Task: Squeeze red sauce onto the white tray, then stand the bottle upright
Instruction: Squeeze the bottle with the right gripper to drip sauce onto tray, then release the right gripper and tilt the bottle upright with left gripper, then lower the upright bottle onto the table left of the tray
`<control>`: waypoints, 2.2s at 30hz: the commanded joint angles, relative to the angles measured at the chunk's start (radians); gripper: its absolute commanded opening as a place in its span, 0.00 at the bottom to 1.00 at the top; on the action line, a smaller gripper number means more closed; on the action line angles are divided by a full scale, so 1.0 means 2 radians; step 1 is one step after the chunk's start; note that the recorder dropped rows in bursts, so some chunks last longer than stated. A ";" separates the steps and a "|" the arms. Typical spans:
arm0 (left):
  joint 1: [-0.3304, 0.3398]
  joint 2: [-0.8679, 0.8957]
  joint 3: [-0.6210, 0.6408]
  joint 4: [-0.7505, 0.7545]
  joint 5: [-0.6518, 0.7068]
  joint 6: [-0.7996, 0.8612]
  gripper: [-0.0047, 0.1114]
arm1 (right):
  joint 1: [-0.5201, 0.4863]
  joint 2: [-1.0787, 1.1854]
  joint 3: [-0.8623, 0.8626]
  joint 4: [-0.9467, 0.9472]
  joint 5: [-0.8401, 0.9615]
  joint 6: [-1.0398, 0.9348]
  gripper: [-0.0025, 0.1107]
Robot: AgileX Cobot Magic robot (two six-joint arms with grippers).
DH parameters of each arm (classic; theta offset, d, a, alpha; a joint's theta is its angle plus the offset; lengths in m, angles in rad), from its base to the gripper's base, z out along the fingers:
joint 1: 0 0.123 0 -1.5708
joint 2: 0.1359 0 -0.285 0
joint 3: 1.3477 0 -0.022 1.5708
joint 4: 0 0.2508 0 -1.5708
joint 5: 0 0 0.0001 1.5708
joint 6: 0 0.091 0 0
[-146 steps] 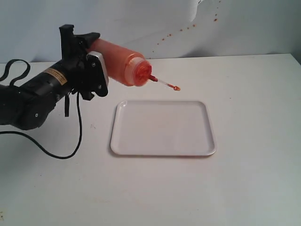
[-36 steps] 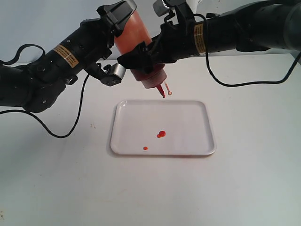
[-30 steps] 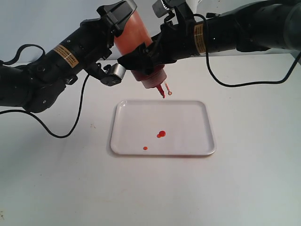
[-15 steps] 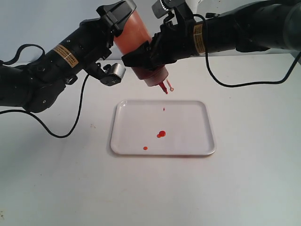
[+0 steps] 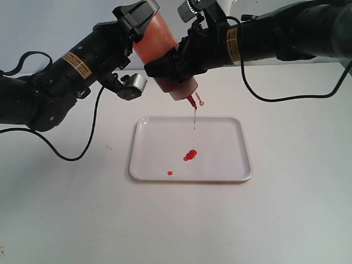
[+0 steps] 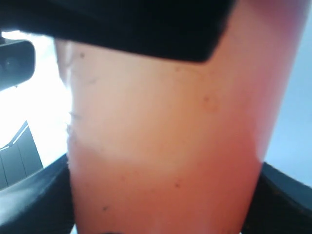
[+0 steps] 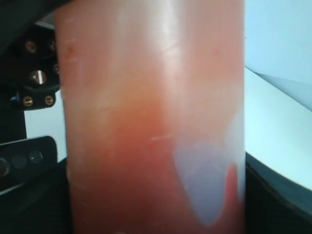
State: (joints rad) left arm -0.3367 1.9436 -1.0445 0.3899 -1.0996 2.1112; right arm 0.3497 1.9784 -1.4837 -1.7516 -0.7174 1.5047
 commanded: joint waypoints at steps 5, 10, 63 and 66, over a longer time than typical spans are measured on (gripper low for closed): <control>-0.002 -0.004 -0.004 -0.015 -0.023 -0.011 0.04 | 0.000 -0.004 -0.004 0.004 -0.009 -0.005 0.30; -0.002 0.002 -0.002 -0.024 -0.023 -0.019 0.04 | 0.000 -0.004 -0.004 0.004 -0.007 -0.006 0.95; 0.116 0.011 0.223 -0.049 -0.061 -1.014 0.04 | -0.143 -0.060 0.046 0.004 -0.142 -0.020 0.95; 0.154 0.011 0.223 0.038 -0.061 -1.077 0.04 | -0.139 -0.024 0.046 0.004 -0.152 -0.020 0.95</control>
State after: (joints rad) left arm -0.0810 1.9743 -0.5986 0.3143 -1.1738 0.0805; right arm 0.0649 1.8776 -1.3993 -1.7516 -1.0113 1.4740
